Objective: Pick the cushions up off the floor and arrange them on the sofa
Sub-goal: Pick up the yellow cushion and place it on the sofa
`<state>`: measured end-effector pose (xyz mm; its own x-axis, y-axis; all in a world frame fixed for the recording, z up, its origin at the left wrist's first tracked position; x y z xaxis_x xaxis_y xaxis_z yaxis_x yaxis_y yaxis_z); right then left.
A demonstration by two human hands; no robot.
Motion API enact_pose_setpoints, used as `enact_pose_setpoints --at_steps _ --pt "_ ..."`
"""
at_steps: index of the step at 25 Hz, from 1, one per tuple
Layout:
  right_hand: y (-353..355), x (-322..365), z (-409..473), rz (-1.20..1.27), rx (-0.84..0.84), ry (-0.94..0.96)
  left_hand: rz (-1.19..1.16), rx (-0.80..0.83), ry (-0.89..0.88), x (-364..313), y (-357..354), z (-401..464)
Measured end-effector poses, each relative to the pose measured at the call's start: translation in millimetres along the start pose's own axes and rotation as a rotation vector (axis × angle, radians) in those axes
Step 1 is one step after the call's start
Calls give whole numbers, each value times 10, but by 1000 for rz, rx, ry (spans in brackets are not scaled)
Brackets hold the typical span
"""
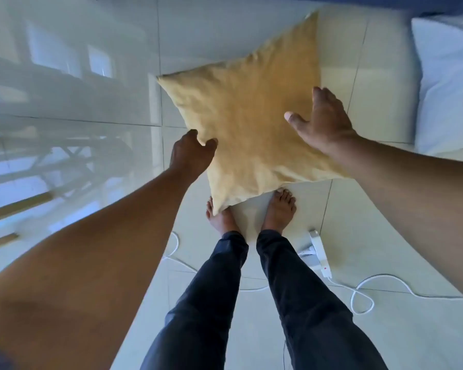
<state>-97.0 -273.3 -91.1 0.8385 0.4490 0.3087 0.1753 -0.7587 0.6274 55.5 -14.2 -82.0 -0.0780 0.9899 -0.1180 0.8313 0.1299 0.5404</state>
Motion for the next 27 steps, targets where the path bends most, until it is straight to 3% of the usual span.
enact_pose_setpoints --at_steps 4,7,10,13,20,27 --pt "-223 -370 414 93 -33 -98 -116 -19 88 171 -239 569" --pt "-337 -688 638 267 -88 -261 -364 -12 221 327 -425 917" --pt "-507 -799 732 552 -81 -364 -759 135 371 466 -660 991" --pt "-661 -701 747 779 3 -381 -899 277 342 426 -791 1020" --pt "-224 -437 70 925 -64 -316 -827 225 293 352 -353 365" --pt "802 124 -1177 986 -96 -234 -830 163 173 115 671 -963"
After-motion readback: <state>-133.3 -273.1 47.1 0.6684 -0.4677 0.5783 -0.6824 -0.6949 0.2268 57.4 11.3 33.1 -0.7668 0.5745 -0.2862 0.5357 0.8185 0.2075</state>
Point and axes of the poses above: each hand's wrist, its own z-axis towards the middle knuckle, its own y-axis out of the back of the hand, x = y × z, the point moved 10 cm from there along z, towards the middle knuckle, and after that the axes turned 5 degrees about y, right-handed, at the moved point
